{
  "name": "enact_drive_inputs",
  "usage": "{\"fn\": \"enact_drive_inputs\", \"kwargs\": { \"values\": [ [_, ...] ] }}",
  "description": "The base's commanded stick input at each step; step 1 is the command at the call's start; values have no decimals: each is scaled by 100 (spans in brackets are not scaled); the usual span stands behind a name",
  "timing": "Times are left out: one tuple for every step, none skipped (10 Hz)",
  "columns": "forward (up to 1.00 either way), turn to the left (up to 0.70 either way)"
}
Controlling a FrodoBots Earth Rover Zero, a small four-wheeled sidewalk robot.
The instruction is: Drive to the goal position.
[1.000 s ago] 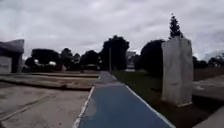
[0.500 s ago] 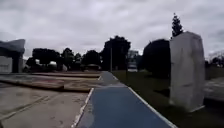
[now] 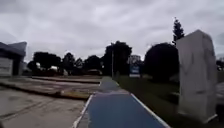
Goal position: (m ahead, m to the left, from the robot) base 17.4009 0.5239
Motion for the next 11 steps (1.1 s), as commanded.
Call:
{"fn": "enact_drive_inputs", "kwargs": {
  "values": [
    [50,0],
    [50,0],
    [50,0],
    [50,0],
    [50,0],
    [50,0],
    [50,0],
    [50,0],
    [50,0],
    [50,0],
    [50,0]
  ]
}}
